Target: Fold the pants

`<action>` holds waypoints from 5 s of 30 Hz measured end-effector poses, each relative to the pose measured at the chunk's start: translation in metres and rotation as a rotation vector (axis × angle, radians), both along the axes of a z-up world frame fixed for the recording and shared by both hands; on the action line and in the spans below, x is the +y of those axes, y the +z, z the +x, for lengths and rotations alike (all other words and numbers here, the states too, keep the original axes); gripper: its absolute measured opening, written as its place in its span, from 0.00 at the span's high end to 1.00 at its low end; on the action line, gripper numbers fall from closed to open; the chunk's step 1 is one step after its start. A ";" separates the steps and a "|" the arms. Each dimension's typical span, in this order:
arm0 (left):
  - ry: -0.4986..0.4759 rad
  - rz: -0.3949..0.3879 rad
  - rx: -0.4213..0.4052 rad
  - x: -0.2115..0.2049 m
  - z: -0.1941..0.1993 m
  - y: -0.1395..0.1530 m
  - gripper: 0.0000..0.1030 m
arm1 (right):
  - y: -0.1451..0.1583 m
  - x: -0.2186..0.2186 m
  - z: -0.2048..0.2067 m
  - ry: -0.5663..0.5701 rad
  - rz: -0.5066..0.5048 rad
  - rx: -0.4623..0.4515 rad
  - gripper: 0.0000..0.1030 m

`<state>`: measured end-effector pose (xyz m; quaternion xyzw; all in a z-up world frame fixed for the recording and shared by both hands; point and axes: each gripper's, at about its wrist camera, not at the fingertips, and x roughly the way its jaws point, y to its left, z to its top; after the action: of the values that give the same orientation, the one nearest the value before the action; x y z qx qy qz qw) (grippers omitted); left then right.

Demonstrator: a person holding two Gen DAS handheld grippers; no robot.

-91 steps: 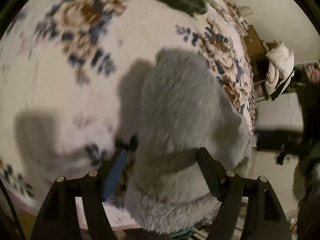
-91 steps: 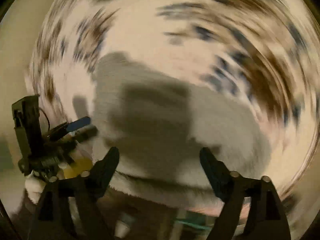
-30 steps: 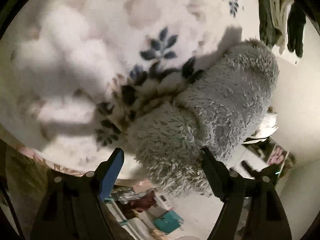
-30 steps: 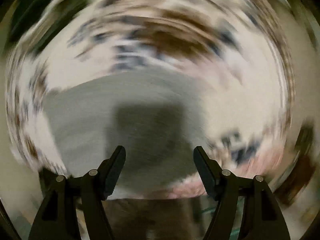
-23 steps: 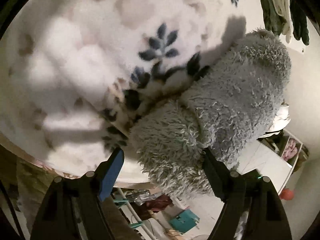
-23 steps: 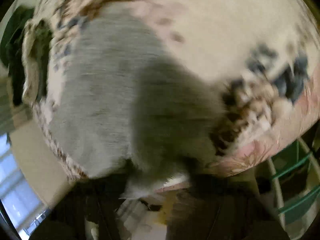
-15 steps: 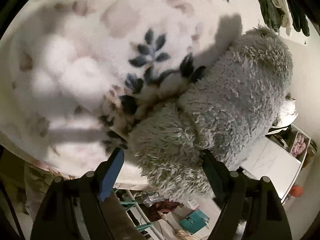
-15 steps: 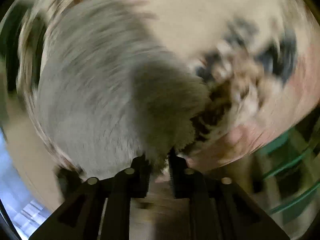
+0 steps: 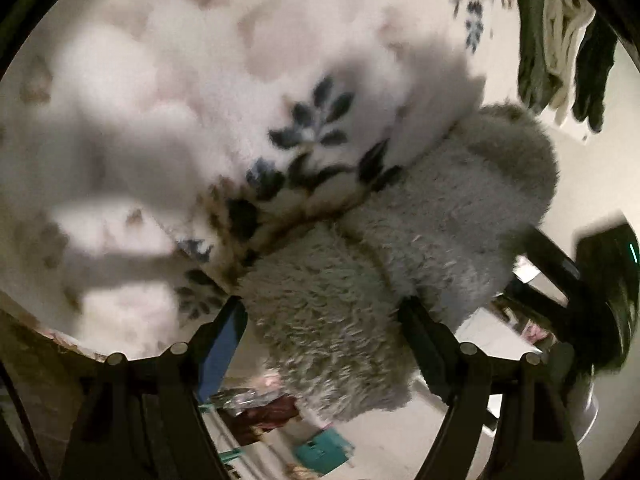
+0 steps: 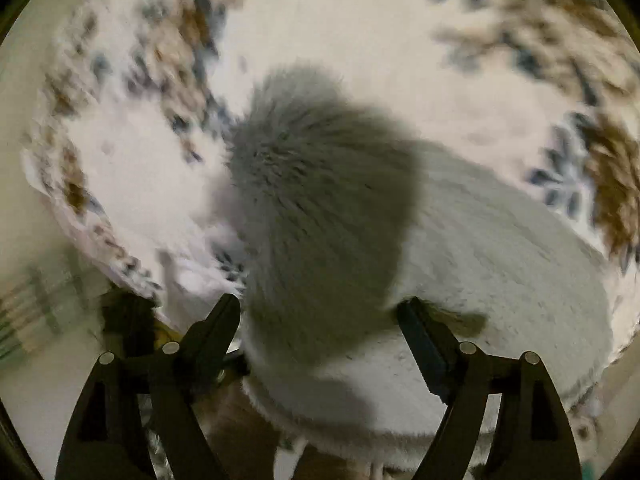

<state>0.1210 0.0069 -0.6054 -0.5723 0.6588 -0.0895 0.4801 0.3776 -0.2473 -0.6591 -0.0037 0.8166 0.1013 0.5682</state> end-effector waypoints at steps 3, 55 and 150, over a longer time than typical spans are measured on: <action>-0.058 0.075 0.008 -0.003 0.006 -0.003 0.24 | -0.033 0.020 0.003 0.080 -0.118 0.056 0.15; -0.261 0.014 -0.226 0.007 0.034 0.022 0.28 | 0.067 -0.114 -0.038 -0.197 -0.075 -0.185 0.73; -0.520 0.304 -0.415 -0.096 0.169 0.072 0.08 | 0.101 -0.278 -0.102 -0.600 0.016 -0.409 0.19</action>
<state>0.2898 -0.0894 -0.5330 -0.2776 0.6767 -0.2236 0.6443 0.2758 -0.5248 -0.5584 0.2202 0.6501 -0.0664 0.7242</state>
